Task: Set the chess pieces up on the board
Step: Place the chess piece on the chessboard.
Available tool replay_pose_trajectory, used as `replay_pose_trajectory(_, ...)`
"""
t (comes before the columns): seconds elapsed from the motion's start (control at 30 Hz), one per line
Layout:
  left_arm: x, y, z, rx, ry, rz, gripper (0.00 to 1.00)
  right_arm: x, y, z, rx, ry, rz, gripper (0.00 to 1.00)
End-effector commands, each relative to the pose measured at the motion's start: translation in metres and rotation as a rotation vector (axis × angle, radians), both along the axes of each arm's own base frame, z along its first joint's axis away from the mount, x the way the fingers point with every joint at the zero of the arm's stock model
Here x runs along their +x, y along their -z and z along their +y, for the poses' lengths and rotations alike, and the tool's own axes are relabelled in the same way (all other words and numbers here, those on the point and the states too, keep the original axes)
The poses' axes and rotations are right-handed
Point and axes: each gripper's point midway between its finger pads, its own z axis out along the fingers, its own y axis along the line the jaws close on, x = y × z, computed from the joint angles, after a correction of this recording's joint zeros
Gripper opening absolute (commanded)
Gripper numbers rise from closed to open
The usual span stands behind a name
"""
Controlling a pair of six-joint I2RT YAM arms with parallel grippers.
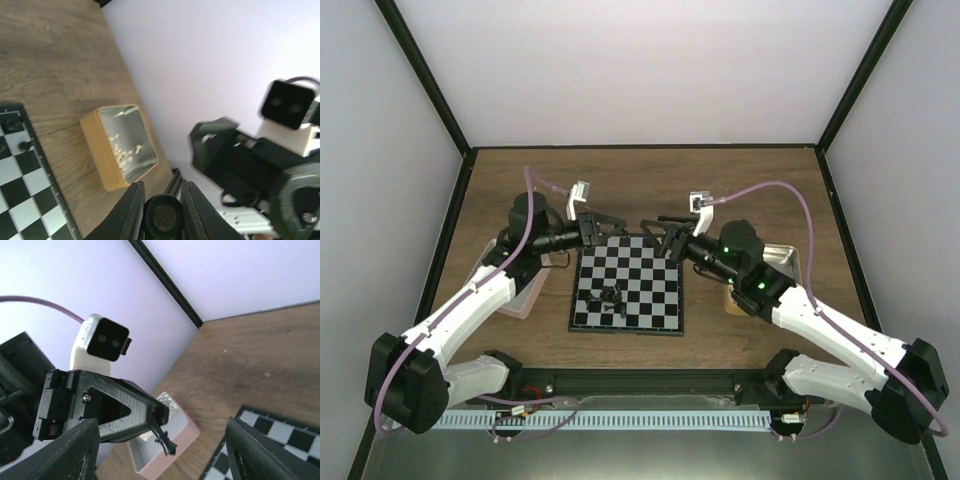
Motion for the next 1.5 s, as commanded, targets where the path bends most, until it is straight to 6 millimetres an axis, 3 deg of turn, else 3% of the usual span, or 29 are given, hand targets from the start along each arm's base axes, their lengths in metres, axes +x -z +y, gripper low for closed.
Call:
replay_pose_trajectory(0.0,0.008,-0.037,0.002,-0.184,-0.069,0.066,0.12,0.001,0.002,0.012,0.192,-0.064,0.239,0.71)
replay_pose_trajectory(0.13,0.007,-0.055,0.003,-0.31,-0.069,0.139,0.14,0.002,-0.001,0.026,0.251,-0.127,0.252,0.7)
replay_pose_trajectory(0.23,0.006,-0.064,0.003,-0.385,-0.055,0.187,0.14,-0.005,-0.019,0.033,0.308,-0.204,0.203,0.67)
replay_pose_trajectory(0.53,0.007,-0.07,0.006,-0.477,-0.064,0.24,0.14,-0.007,-0.032,0.039,0.441,-0.271,0.25,0.51)
replay_pose_trajectory(1.17,0.006,-0.061,0.009,-0.492,-0.078,0.271,0.15,0.009,-0.037,0.041,0.524,-0.228,0.324,0.2)
replay_pose_trajectory(1.37,0.005,-0.049,0.01,-0.478,-0.09,0.292,0.21,0.019,-0.027,0.046,0.466,-0.179,0.364,0.11)
replay_pose_trajectory(1.47,0.006,-0.04,0.01,-0.449,-0.103,0.295,0.32,0.024,-0.014,0.046,0.406,-0.14,0.382,0.06)
